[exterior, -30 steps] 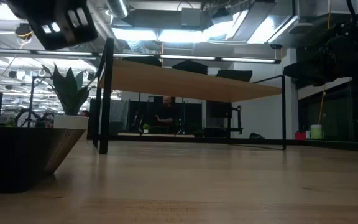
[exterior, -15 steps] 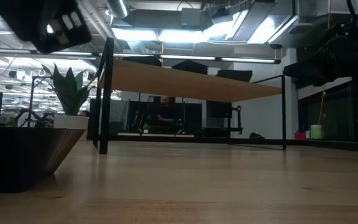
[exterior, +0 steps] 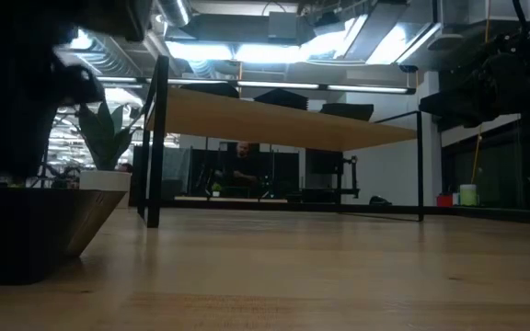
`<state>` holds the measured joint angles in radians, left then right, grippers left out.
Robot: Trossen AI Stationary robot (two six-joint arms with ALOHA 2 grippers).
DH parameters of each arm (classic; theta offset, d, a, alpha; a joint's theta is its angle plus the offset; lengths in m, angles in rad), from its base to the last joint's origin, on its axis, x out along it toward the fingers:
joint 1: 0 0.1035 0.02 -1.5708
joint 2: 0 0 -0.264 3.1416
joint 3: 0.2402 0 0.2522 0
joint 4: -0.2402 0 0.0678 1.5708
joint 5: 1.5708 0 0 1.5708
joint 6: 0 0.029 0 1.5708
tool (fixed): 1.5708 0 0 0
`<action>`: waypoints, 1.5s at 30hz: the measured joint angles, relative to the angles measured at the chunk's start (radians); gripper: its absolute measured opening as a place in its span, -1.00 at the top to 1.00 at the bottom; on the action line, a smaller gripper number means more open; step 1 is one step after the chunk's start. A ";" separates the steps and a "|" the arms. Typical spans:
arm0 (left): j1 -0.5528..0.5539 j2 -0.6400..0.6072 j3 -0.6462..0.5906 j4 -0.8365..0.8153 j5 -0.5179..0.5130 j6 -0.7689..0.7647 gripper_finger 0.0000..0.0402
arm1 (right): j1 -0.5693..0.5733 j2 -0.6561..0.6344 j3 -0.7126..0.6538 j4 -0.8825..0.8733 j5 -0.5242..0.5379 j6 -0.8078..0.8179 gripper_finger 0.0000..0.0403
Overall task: Pick & Place Mini shaped plates
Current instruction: Stack the black distorted square plate on top of the black distorted square plate on the shelf
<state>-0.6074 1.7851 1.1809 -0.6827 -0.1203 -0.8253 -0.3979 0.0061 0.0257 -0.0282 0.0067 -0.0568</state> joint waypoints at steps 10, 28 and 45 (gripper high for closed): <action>0.029 0.067 0.000 0.012 0.026 0.025 0.55 | 0.000 0.000 0.000 0.000 0.000 0.000 0.24; 0.028 0.057 0.000 0.103 0.026 0.054 0.55 | 0.000 0.000 0.000 0.000 0.000 0.000 0.24; 0.028 0.056 0.000 0.131 0.054 0.054 0.55 | 0.000 0.000 0.000 0.000 0.000 0.000 0.24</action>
<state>-0.5797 1.8412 1.1805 -0.5517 -0.0660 -0.7715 -0.3977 0.0063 0.0257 -0.0282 0.0067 -0.0568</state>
